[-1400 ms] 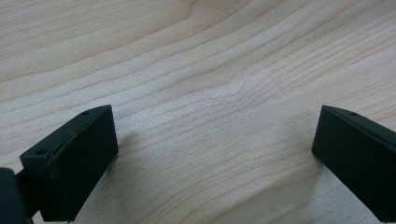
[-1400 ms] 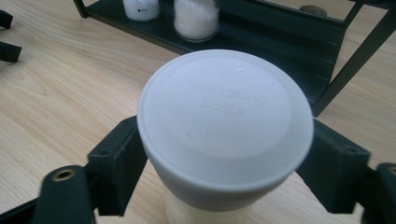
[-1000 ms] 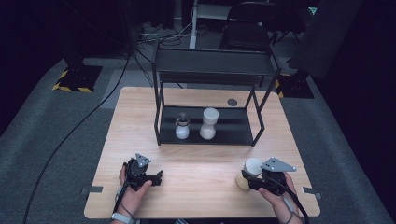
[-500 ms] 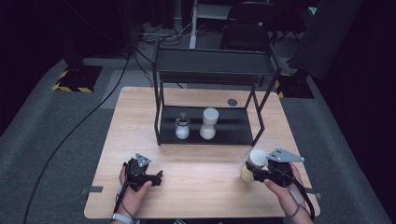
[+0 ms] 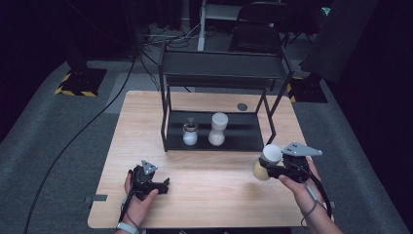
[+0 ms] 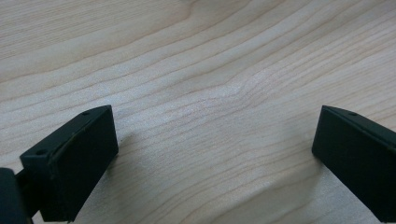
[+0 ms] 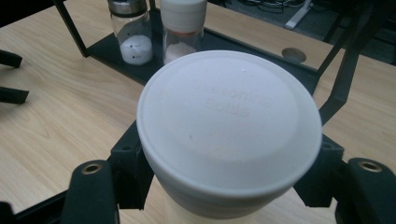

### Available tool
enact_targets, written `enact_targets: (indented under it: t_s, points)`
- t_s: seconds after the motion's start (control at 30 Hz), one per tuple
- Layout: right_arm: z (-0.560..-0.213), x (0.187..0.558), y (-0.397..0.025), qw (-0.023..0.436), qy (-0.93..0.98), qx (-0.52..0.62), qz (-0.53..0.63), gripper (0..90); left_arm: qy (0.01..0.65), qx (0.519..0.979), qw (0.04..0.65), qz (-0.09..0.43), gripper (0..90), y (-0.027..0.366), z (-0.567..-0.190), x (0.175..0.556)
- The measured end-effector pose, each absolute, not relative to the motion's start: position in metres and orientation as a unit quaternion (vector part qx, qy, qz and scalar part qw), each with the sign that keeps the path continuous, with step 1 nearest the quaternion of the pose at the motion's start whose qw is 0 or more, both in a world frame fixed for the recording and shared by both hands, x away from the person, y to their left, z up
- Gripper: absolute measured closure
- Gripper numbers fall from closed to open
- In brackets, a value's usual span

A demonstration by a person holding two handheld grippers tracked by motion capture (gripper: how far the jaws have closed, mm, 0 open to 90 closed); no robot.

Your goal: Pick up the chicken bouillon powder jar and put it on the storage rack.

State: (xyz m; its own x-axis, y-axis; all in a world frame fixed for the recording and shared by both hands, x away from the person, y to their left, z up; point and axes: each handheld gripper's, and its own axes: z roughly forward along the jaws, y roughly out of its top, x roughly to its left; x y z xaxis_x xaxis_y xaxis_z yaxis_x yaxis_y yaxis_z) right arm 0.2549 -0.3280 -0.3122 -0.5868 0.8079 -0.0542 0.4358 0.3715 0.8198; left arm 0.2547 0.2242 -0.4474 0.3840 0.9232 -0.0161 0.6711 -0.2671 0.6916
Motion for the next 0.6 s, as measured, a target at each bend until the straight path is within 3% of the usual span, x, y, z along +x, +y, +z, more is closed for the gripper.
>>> enact_targets:
  t_s: [0.6]
  points:
    - [-0.286,0.302,-0.322,0.237,0.783,0.396,0.417,34.1,0.518,0.77,0.314,0.201,0.3,0.224,-0.447,0.255]
